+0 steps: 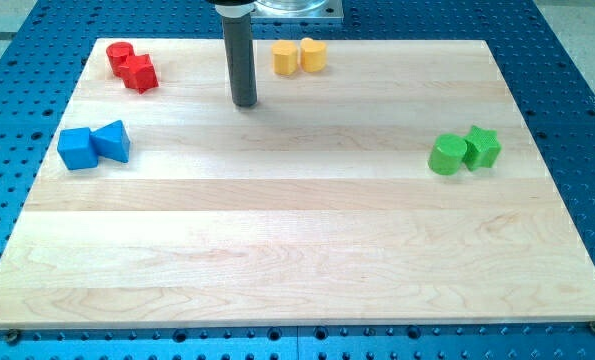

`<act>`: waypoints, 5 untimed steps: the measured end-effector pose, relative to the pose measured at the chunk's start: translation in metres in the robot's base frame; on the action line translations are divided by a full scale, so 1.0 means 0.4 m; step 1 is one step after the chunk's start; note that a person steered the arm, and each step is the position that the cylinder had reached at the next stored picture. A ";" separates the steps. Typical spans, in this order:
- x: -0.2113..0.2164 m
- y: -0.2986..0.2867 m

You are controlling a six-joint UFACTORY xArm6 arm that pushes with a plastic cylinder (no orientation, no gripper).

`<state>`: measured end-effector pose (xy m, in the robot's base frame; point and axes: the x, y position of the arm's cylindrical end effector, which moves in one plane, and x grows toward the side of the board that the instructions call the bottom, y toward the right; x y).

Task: Place your arm below the yellow blocks

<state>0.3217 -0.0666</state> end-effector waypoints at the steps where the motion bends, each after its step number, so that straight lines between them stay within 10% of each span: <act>1: 0.000 0.000; 5: 0.003 -0.001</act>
<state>0.3227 -0.0670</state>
